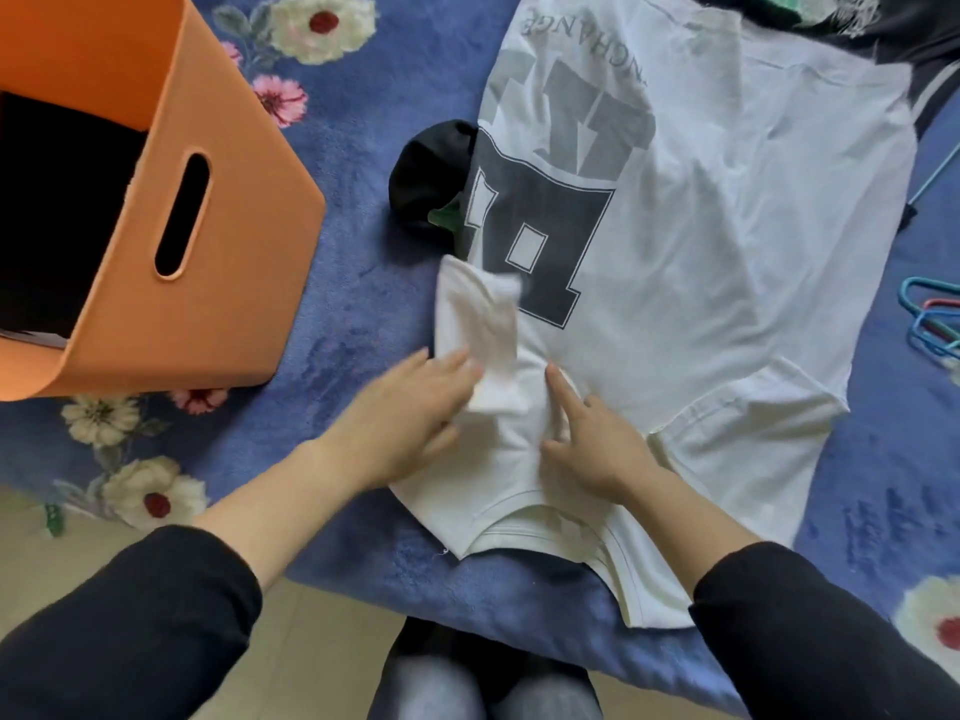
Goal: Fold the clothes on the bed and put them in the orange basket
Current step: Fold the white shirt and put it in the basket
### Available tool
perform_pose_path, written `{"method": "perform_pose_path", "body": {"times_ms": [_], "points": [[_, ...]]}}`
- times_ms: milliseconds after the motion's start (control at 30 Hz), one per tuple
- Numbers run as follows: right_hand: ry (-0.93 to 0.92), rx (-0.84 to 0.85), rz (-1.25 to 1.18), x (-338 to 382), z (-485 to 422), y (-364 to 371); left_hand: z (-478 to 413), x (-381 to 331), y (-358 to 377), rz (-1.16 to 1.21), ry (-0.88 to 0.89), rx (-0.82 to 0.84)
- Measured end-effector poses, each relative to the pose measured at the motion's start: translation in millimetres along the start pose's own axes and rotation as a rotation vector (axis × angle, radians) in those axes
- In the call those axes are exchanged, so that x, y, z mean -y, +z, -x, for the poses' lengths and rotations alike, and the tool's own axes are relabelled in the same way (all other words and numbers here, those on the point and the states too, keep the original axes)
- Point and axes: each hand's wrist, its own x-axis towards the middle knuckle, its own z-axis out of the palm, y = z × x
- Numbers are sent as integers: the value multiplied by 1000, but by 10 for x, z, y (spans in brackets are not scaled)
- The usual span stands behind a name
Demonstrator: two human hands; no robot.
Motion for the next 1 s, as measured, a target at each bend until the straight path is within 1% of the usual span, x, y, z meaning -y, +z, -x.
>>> {"method": "perform_pose_path", "body": {"times_ms": [33, 67, 100, 167, 200, 233, 300, 367, 400, 500, 567, 633, 700, 733, 767, 800, 833, 867, 900, 933, 1000], "points": [[-18, -56, -17, -31, 64, 18, 113, 32, 118, -144, 103, 165], [-41, -114, -31, -66, 131, 46, 207, 65, 172, -227, 147, 274], [-78, -179, -21, -115, 223, 84, 267, 67, 169, -259, 159, 355], [-211, -339, 124, -243, 381, 167, 369, 83, 154, -253, 150, 432], [-283, -418, 207, -322, 452, 207, 401, 90, 143, -256, 143, 437], [-344, -457, 268, -407, 524, 242, 416, 89, 122, -276, 141, 433], [-421, -428, 359, -623, 712, 314, 441, 73, 151, -372, 164, 452], [-464, -334, 440, -870, 919, 406, 470, 42, 205, -428, 165, 486], [-472, -270, 483, -984, 1005, 461, 486, 55, 247, -435, 159, 477], [-412, -168, 599, -1316, 1246, 626, 453, 22, 308, -408, 117, 474], [-323, -214, 609, -1454, 1358, 680, 444, 11, 330, -339, 111, 427], [-213, -326, 538, -1485, 1374, 680, 435, 19, 317, -318, 107, 380], [-100, -433, 439, -1469, 1314, 612, 358, 22, 306, -306, 146, 316], [-34, -469, 338, -1448, 1281, 547, 285, 13, 288, -300, 170, 284], [49, -480, 157, -1422, 1235, 462, 198, -7, 238, -269, 184, 265], [148, -471, -73, -1385, 1190, 351, 103, -33, 176, -199, 185, 257], [231, -468, -267, -1372, 1142, 243, 12, -58, 105, -103, 162, 281], [278, -497, -392, -1364, 1101, 122, -74, -92, 32, -7, 103, 326], [296, -556, -443, -1372, 1068, 6, -154, -106, -15, 38, 19, 383], [301, -590, -451, -1385, 1051, -103, -222, -117, -48, 28, -53, 439], [295, -582, -423, -1417, 1035, -246, -344, -153, -123, -42, -167, 584]]}}
